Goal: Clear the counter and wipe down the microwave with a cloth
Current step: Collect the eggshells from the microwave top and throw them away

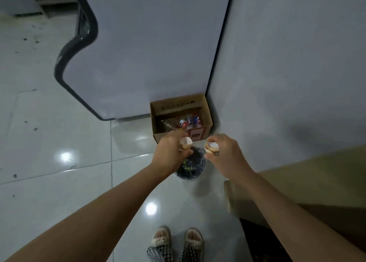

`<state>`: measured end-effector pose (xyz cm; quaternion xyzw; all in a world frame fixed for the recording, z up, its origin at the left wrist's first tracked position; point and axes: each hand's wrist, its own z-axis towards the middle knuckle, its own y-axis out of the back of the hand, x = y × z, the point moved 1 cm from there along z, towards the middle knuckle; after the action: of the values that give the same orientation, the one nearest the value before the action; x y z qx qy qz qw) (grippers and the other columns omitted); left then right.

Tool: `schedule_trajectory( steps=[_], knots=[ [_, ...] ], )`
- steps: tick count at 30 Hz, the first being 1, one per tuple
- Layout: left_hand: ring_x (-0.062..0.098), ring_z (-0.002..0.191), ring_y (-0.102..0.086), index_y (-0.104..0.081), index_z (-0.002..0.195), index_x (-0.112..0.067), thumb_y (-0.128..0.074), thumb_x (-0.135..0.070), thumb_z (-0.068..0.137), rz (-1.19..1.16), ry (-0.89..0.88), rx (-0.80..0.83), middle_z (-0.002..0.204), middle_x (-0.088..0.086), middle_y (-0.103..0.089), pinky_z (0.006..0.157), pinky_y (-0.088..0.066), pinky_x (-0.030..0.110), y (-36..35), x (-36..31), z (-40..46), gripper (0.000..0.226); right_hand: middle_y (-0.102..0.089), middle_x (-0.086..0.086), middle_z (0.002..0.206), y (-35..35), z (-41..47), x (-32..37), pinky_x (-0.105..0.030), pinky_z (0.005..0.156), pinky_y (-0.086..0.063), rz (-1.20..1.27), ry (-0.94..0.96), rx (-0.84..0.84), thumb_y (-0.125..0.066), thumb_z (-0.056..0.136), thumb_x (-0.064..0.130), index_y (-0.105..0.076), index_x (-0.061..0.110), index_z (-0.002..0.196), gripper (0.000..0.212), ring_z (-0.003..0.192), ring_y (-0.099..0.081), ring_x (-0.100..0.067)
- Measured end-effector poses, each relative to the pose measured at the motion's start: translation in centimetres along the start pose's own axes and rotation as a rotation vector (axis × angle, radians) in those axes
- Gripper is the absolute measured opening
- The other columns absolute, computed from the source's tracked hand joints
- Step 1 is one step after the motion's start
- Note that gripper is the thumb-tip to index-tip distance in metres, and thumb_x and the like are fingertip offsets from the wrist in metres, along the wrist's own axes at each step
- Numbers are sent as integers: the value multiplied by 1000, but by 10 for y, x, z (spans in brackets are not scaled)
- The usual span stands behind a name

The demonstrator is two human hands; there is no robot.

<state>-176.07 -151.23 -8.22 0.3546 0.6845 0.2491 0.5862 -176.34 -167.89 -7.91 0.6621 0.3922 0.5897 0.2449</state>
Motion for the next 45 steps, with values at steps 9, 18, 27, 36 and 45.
schedule_trajectory(
  steps=[9,18,27,36,45],
  knots=[
    [18,101,-60,-59,115,-21,-74,-32,78,34,71,9,119,1,-62,84,-51,30,-116,96,55,41,-58,-4,119,-109,58,-96,-16,83,-33,13,-71,59,-73,79,16,-58,12,117,41,108,-55,-20],
    [17,106,-59,-59,119,-20,-75,-32,76,76,88,51,124,0,-60,85,-47,25,-254,205,107,48,-56,-5,124,-242,106,-197,-20,89,-35,-25,-81,106,-71,81,16,-56,11,121,43,114,-53,-22],
    [17,102,-59,-57,116,-21,-75,-32,75,137,45,52,119,-1,-60,81,-47,26,-364,287,151,47,-57,-6,121,-357,152,-267,-32,93,-44,-57,-88,100,-71,81,16,-56,14,121,43,112,-52,-22],
    [20,100,-59,-55,115,-20,-72,-26,77,207,9,58,117,0,-56,81,-51,34,-411,327,180,42,-58,-12,117,-422,180,-309,-36,88,-45,-60,-79,73,-72,78,9,-58,7,116,41,108,-52,-28],
    [20,108,-56,-50,122,-20,-65,-22,81,249,7,86,124,-1,-53,80,-47,31,-411,334,179,44,-50,-9,131,-439,179,-314,-33,99,-41,-66,-109,117,-73,79,15,-46,10,133,61,121,-45,-26]
  ],
)
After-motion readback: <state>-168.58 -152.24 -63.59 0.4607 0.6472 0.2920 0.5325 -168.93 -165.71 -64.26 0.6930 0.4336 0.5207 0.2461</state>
